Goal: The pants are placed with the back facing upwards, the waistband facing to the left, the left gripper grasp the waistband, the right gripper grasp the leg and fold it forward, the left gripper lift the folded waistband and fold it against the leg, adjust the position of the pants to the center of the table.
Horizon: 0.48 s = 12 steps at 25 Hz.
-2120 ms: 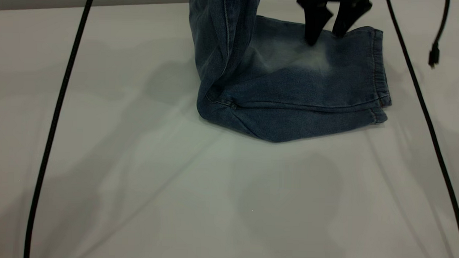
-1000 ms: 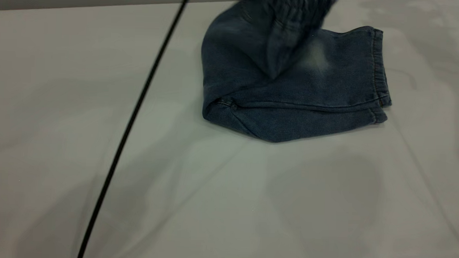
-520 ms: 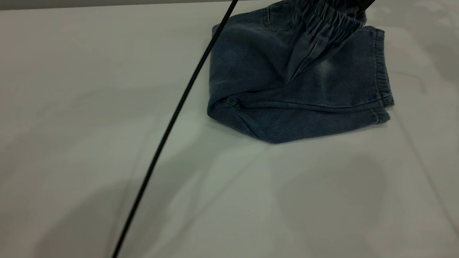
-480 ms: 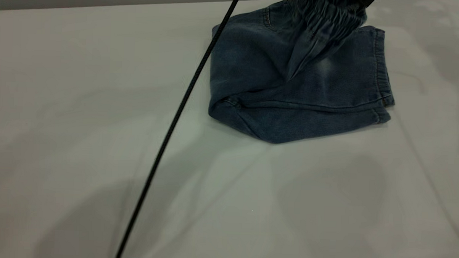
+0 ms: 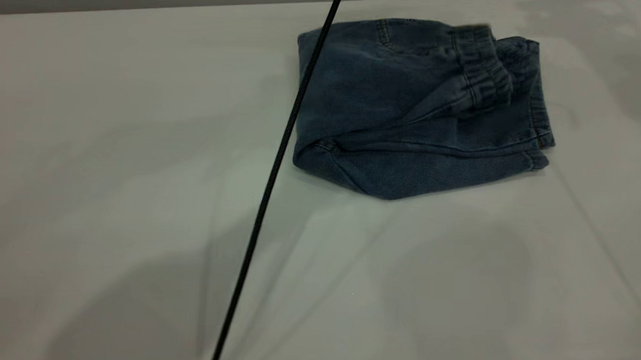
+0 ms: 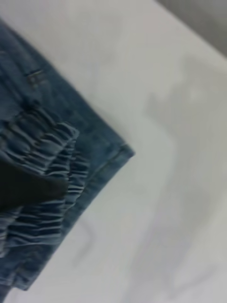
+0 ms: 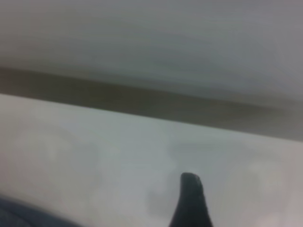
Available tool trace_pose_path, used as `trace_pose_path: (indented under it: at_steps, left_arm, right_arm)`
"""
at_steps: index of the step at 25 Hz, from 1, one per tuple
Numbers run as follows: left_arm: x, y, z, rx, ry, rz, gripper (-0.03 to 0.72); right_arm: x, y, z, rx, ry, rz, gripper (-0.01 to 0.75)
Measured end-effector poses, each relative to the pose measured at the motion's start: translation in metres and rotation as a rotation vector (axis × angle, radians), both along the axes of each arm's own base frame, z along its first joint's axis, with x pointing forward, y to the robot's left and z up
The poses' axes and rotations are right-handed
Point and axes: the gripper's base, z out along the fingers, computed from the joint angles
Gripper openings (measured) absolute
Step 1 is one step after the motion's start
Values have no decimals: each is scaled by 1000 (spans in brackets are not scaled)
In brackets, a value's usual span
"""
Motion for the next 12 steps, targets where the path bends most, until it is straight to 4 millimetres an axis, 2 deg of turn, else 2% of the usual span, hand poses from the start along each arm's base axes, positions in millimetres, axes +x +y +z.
trace_pose_path:
  at_steps: [5, 9, 12]
  left_arm:
    - [-4, 6, 8, 36, 91, 21, 533]
    - [-5, 16, 16, 147, 144, 83, 535]
    - [-3, 27, 10, 253, 167, 173, 535]
  right_arm:
    - [-12, 3, 36, 26, -65, 5, 447]
    - [-33, 10, 84, 101, -153, 18, 447]
    - [-56, 23, 127, 187, -229, 52, 447]
